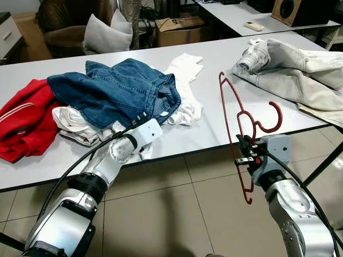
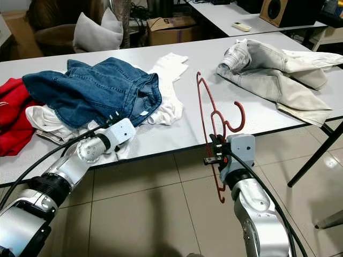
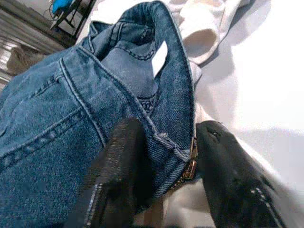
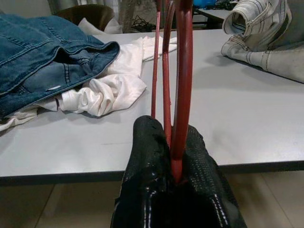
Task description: Hang hanger
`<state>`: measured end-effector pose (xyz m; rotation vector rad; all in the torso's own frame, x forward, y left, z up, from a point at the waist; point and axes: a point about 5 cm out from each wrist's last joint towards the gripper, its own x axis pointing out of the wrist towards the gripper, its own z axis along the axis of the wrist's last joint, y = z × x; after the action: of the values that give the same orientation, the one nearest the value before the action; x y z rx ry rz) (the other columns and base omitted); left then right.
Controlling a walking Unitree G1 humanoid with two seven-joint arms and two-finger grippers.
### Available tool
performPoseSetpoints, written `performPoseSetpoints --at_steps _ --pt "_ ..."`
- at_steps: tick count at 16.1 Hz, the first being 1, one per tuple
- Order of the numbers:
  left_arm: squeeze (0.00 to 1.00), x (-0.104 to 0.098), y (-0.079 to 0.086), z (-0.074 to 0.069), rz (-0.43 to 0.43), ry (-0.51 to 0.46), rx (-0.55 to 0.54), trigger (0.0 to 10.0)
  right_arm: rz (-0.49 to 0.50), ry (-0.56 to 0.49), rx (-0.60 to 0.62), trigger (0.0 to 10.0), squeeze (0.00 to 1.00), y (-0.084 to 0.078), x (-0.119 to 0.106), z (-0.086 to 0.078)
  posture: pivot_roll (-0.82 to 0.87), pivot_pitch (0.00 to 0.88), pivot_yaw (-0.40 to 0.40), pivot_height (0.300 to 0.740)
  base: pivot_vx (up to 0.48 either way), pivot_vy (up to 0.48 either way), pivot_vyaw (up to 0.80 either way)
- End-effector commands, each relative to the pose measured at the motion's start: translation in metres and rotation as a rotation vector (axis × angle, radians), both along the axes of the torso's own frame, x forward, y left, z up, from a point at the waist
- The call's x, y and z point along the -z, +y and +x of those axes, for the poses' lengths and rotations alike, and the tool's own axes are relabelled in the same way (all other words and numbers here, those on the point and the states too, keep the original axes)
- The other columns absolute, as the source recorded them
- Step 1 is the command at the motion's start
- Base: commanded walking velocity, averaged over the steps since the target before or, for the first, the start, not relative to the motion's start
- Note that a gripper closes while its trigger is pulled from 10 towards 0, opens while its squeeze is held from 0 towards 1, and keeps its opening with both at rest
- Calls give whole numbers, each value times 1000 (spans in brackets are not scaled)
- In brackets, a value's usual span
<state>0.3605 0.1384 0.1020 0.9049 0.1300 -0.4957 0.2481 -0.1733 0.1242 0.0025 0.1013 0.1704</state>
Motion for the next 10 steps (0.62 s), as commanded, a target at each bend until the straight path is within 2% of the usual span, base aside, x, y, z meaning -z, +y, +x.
performPoseSetpoints --at_steps 1,5,6,7,9,10 --pt "0 -8 6 6 19 -30 -31 0 -15 -24 3 10000 0 -2 -7 3 -274 0 66 740 0 0 0" --pt "0 -19 13 9 -14 -105 -67 0 -15 -27 0 10000 0 -4 -8 3 -277 0 63 740 0 0 0" --pt "0 -27 14 9 -51 -143 -48 0 24 -30 -48 10000 0 -5 -11 4 -277 0 63 740 0 0 0" --pt "0 -43 16 9 -101 -217 -3 0 39 -34 -97 10000 0 -7 -14 4 -262 0 54 740 0 0 0" --pt "0 -57 22 10 -133 -269 -4 0 28 -36 -123 10000 0 -10 -17 6 -253 0 46 740 0 0 0" --pt "0 -82 30 11 -185 -353 32 0 18 -46 -151 10000 0 -13 -22 11 -243 0 36 740 0 0 0"
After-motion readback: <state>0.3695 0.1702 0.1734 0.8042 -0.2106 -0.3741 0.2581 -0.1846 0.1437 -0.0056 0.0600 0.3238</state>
